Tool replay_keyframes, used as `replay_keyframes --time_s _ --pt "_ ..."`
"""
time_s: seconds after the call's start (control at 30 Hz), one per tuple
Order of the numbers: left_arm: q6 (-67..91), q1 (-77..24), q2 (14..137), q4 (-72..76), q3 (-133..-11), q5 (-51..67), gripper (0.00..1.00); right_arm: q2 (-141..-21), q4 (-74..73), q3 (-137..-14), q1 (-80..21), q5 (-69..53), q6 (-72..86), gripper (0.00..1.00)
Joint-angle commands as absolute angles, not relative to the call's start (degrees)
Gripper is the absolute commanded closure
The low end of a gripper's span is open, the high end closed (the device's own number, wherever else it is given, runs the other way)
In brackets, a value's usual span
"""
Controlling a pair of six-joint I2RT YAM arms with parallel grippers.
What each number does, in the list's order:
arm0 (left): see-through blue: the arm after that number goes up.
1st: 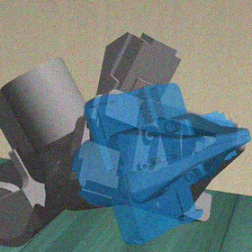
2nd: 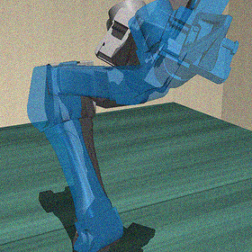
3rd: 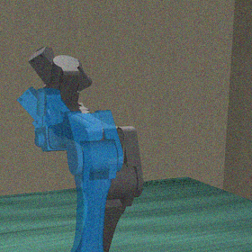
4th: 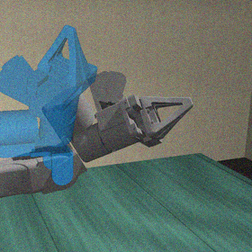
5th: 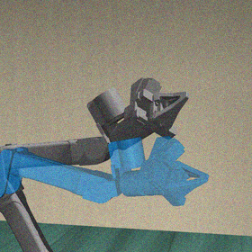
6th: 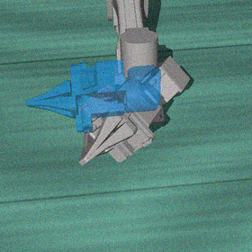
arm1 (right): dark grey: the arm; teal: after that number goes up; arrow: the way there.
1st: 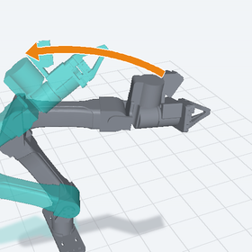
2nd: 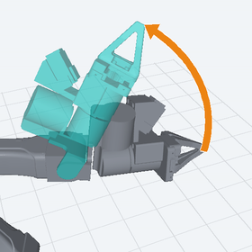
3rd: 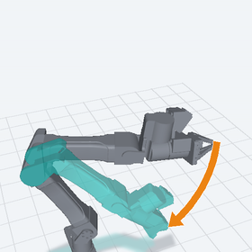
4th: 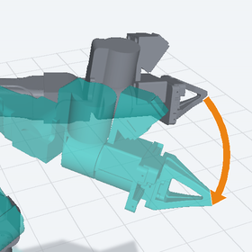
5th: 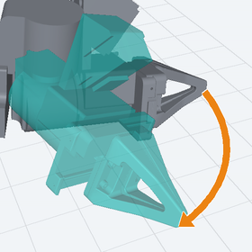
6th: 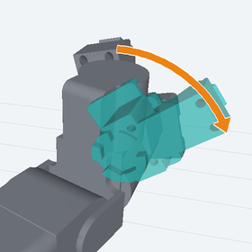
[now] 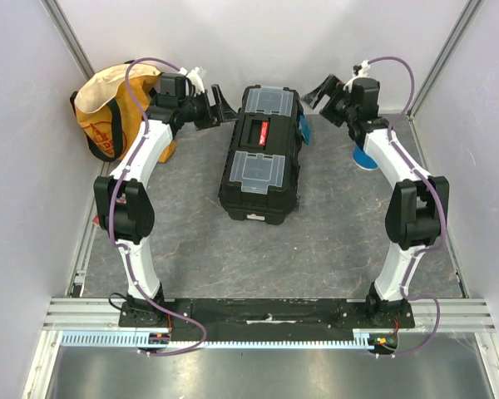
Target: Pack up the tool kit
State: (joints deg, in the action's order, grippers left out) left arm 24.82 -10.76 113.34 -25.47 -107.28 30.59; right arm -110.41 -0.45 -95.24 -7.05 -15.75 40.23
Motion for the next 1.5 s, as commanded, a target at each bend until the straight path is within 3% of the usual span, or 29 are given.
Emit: replay_keyframes --time_s 0.0,0.17,0.33,0.6,1.1,1.2,1.33,1.47 --pt "21.19 -11.60 113.99 -26.01 -107.23 36.55 0.09 -102.23 -7.02 -89.75 -10.37 -19.16 35.77 0.02" --pt "19.51 -13.71 112.33 -25.49 -103.63 34.89 0.09 -99.14 -7.65 -83.77 -13.88 -20.82 34.81 0.02" --pt "20.39 -14.24 112.76 -26.45 -101.87 34.63 0.11 -99.14 -8.26 -81.48 -17.40 -22.14 34.80 0.12" --pt "19.34 -15.38 110.31 -30.32 -96.95 37.87 0.27 -96.33 -11.42 -76.91 -20.39 -26.18 32.79 0.25" --pt "17.05 -15.91 92.65 -31.90 -75.61 43.16 0.34 -87.46 -16.78 -65.83 -27.33 -33.22 30.15 0.28" --pt "15.91 -15.91 88.08 -33.30 -73.48 38.77 0.34 -85.61 -18.19 -65.91 -27.51 -30.34 29.89 0.27" --pt "10.82 -15.82 87.62 -39.54 -80.83 27.45 0.31 -87.62 -22.93 -73.54 -27.33 -19.89 27.43 0.26" --pt "9.75 -15.47 89.56 -41.22 -90.59 20.49 0.18 -89.74 -26.89 -83.12 -26.28 -9.96 27.86 0.22"
